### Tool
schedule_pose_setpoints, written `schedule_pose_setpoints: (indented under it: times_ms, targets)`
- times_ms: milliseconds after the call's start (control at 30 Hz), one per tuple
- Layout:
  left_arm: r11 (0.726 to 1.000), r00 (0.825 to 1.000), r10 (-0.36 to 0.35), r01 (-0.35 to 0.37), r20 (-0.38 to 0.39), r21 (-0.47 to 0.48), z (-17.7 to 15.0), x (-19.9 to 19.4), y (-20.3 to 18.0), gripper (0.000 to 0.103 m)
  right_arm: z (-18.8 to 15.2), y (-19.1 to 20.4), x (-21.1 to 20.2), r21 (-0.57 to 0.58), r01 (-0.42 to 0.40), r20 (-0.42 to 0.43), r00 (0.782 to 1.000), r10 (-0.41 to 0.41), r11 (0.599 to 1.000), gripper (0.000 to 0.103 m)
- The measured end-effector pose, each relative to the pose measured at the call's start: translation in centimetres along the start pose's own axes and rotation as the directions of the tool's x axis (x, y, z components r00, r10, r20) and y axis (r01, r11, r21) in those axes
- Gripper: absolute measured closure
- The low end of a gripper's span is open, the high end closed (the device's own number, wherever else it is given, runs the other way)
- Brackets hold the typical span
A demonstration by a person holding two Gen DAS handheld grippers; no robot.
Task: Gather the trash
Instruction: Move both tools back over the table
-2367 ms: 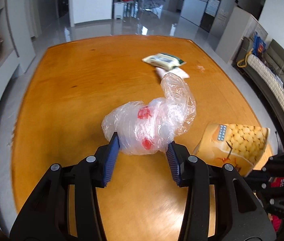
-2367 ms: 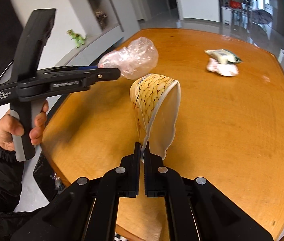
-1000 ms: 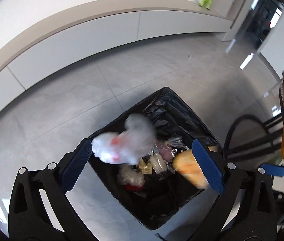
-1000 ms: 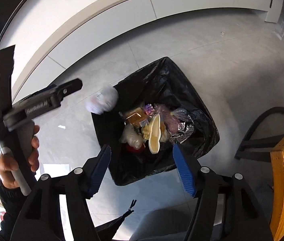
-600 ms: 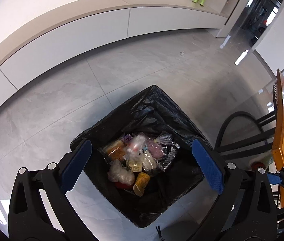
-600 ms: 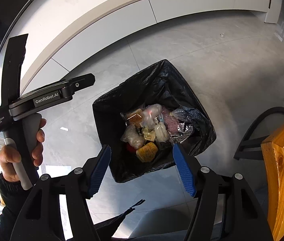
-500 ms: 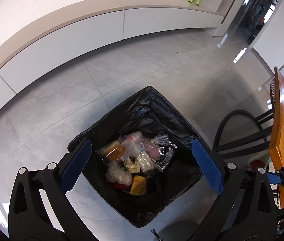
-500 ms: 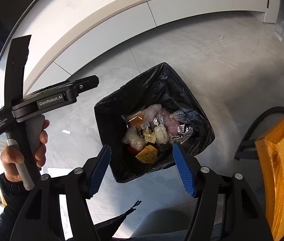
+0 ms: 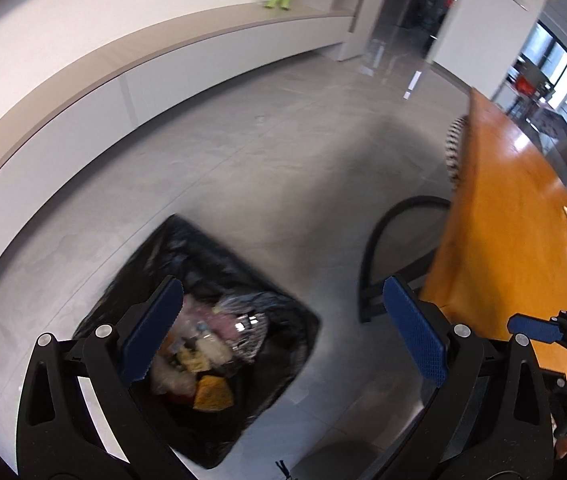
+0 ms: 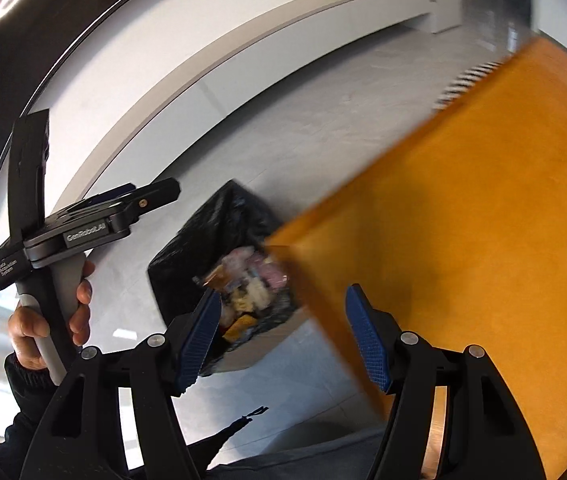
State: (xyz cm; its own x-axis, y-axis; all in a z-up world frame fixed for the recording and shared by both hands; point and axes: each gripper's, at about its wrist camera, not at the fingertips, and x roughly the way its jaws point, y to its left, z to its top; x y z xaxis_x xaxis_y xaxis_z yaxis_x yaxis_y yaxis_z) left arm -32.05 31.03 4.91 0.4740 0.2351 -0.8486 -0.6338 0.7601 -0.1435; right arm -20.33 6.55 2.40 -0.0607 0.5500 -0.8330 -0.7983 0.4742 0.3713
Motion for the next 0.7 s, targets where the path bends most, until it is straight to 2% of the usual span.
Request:
schedule_pose_setpoints:
  times_ms: [167, 300, 500, 700]
  targets:
    - [0.990, 0.997, -0.077, 0.080, -0.025, 0.116, 2.6, 2.0, -8.6, 0.006, -0.4, -7.5, -4.3, 0.135, 0.077, 0.055, 0.995, -0.085, 0.988, 0.037]
    - [0.971, 0.991, -0.127, 0.134, -0.051, 0.198, 3.8, 3.7, -15.1, 0.006, -1.1, -14.4, -7.7, 0.272, 0.112, 0.089, 0.986, -0.140, 0.956, 0.037]
    - [0.919, 0.977, -0.179, 0.207, -0.114, 0.335, 5.6, 6.4, -25.6, 0.006, -2.2, -24.9, -12.3, 0.466, 0.191, 0.103, 0.958, -0.267, 0.864, 0.037]
    - [0.850, 0.962, -0.221, 0.271, -0.161, 0.452, 7.2, 8.5, -35.8, 0.006, -3.4, -33.7, -16.1, 0.600, 0.241, 0.081, 0.930, -0.358, 0.763, 0.035]
